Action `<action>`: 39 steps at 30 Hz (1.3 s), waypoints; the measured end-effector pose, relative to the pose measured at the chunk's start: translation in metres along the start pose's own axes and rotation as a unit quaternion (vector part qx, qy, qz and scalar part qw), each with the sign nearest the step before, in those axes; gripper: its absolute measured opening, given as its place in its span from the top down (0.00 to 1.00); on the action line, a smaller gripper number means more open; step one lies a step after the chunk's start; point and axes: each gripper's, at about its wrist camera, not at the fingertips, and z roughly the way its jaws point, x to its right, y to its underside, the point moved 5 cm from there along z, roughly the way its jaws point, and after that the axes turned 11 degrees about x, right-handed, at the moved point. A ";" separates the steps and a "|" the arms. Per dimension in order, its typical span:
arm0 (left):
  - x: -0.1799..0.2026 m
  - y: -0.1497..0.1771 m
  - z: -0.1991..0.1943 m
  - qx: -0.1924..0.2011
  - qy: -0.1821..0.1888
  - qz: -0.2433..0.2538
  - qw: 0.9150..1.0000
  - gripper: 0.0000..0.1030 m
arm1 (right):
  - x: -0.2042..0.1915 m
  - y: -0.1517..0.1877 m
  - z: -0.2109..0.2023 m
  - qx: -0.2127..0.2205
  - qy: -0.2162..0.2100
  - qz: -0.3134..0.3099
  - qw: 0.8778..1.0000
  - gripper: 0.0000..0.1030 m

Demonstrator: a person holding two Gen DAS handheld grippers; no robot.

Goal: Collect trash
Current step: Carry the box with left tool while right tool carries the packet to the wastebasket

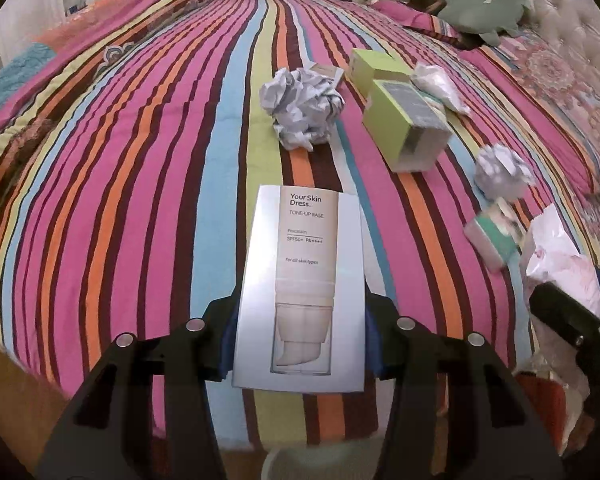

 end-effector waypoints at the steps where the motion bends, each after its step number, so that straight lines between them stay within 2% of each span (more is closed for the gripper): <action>1: 0.000 0.004 -0.004 0.000 0.001 0.002 1.000 0.53 | -0.001 0.003 -0.003 0.000 -0.001 0.003 1.000 0.32; 9: 0.008 0.038 -0.040 0.006 0.016 0.015 1.000 0.53 | -0.008 0.034 -0.034 -0.003 -0.008 0.044 0.999 0.32; 17: 0.013 0.082 -0.078 -0.003 0.035 0.040 0.999 0.53 | -0.016 0.075 -0.053 -0.032 -0.013 0.077 0.996 0.32; 21: 0.014 0.114 -0.087 -0.025 0.042 0.042 0.998 0.53 | -0.018 0.099 -0.058 -0.057 -0.009 0.100 0.993 0.32; 26: 0.021 0.165 -0.081 -0.079 0.059 0.043 0.994 0.53 | -0.025 0.138 -0.058 -0.104 -0.015 0.138 0.985 0.32; 32: 0.022 0.215 -0.059 -0.157 0.067 0.031 0.985 0.53 | -0.023 0.183 -0.047 -0.176 -0.024 0.200 0.964 0.32; 39: 0.021 0.243 -0.032 -0.230 0.058 0.033 0.971 0.53 | -0.016 0.225 -0.026 -0.254 -0.024 0.261 0.931 0.32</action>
